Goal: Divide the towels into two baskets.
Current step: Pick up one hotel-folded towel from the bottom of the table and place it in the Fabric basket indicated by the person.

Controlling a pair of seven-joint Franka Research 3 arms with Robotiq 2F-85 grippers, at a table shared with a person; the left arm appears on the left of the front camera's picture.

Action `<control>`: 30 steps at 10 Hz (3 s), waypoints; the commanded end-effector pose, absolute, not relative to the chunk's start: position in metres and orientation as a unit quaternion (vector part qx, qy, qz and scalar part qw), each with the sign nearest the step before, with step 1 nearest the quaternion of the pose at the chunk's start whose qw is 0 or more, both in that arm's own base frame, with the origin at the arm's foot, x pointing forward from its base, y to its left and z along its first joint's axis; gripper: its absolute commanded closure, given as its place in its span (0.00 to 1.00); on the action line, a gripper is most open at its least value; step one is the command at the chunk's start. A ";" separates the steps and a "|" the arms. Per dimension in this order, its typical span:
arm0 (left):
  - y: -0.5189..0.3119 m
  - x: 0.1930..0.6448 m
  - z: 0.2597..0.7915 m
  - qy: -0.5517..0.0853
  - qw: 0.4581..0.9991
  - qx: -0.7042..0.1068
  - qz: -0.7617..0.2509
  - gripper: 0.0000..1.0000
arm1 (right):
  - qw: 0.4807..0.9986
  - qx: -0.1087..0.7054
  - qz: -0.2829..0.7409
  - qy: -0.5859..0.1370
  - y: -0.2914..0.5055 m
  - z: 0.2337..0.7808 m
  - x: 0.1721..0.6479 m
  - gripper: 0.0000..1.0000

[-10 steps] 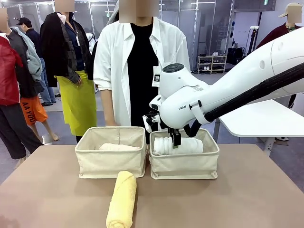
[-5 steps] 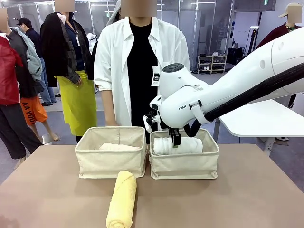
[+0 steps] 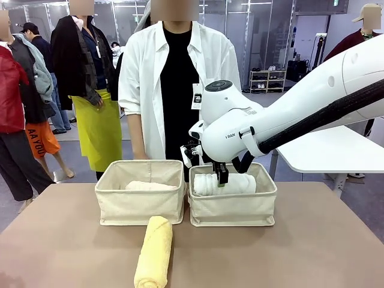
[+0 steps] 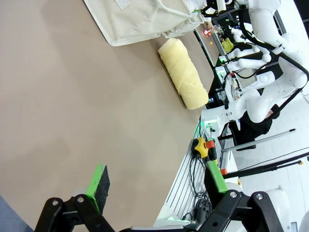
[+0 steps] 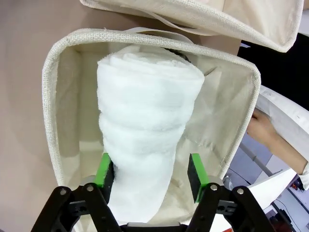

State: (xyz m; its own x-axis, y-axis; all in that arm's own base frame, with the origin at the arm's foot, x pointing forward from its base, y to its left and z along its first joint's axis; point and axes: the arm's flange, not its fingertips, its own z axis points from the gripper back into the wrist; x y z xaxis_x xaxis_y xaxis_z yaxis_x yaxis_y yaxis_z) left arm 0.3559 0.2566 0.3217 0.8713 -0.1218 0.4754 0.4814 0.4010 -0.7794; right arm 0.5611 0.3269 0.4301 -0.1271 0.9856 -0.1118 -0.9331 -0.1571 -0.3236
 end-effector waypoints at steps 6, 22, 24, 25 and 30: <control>0.257 0.351 0.325 -0.172 0.818 -0.516 -0.186 0.00 | 0.701 -0.086 0.700 -0.107 0.268 0.478 0.515 0.23; 0.257 0.351 0.325 -0.172 0.818 -0.516 -0.186 0.00 | 0.826 0.542 0.141 -0.072 -0.198 0.373 0.330 0.00; 0.257 0.351 0.325 -0.172 0.818 -0.516 -0.186 0.00 | 0.815 0.562 0.105 -0.093 -0.213 0.354 0.322 0.00; 0.257 0.351 0.325 -0.172 0.818 -0.516 -0.186 0.00 | 0.814 0.565 0.096 -0.096 -0.216 0.349 0.323 0.00; 0.257 0.351 0.325 -0.172 0.818 -0.516 -0.186 0.00 | 0.828 0.546 0.107 -0.067 -0.215 0.351 0.318 0.00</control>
